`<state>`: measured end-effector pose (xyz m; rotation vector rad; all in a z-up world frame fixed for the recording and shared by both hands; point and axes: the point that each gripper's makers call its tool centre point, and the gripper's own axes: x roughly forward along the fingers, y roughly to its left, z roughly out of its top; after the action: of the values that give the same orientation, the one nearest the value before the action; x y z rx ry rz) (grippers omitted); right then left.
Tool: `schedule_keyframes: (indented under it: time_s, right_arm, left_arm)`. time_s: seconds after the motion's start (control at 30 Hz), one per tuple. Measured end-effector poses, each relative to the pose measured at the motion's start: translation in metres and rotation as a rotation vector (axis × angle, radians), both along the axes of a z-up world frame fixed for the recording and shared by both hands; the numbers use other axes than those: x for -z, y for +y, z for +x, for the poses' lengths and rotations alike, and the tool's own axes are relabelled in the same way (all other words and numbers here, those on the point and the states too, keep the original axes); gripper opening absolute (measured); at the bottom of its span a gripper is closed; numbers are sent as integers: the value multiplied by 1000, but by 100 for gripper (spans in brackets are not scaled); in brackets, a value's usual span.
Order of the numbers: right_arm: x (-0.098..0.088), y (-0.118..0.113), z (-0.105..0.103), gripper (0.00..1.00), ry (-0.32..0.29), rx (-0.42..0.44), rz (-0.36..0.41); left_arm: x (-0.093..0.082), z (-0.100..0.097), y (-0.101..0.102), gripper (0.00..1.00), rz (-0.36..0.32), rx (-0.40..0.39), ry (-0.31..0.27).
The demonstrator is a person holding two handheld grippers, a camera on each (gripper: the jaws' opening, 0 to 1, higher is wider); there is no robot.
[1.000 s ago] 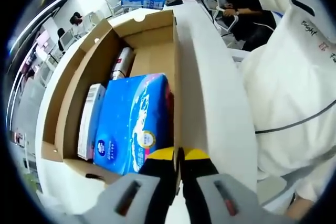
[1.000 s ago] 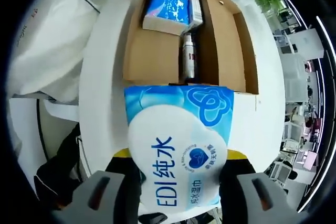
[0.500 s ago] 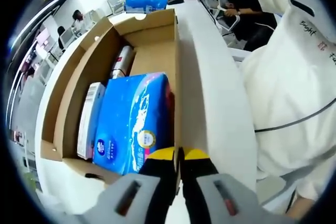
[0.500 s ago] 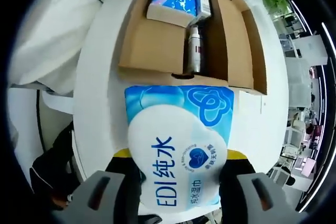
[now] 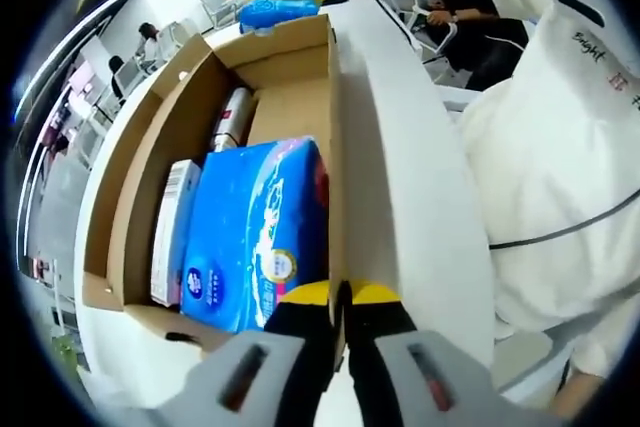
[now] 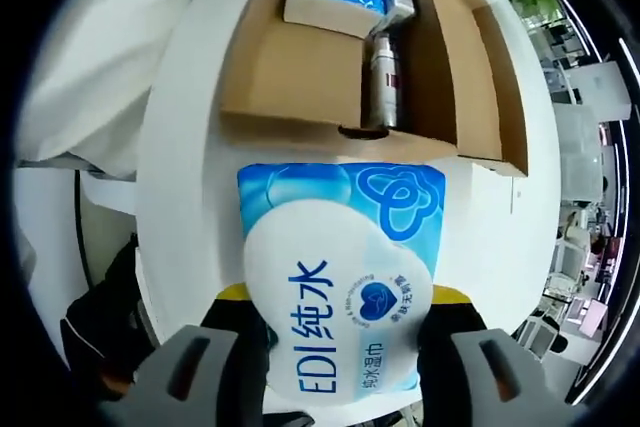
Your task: Operate the shoe box by opening the lid, removing the specified soft item, and placing it in the target area until the item is outside and the box remains undamaged.
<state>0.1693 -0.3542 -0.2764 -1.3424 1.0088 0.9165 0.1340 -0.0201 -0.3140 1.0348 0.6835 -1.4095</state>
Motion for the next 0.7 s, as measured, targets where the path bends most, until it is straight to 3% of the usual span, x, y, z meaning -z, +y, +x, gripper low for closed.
schedule_keyframes:
  time_s: [0.2, 0.7]
  right_arm:
    - [6, 2, 1, 58, 26, -5, -5]
    - [25, -7, -1, 58, 54, -3, -12]
  left_arm:
    - [0, 0, 1, 3, 11, -5, 23]
    - [1, 0, 0, 3, 10, 39, -5]
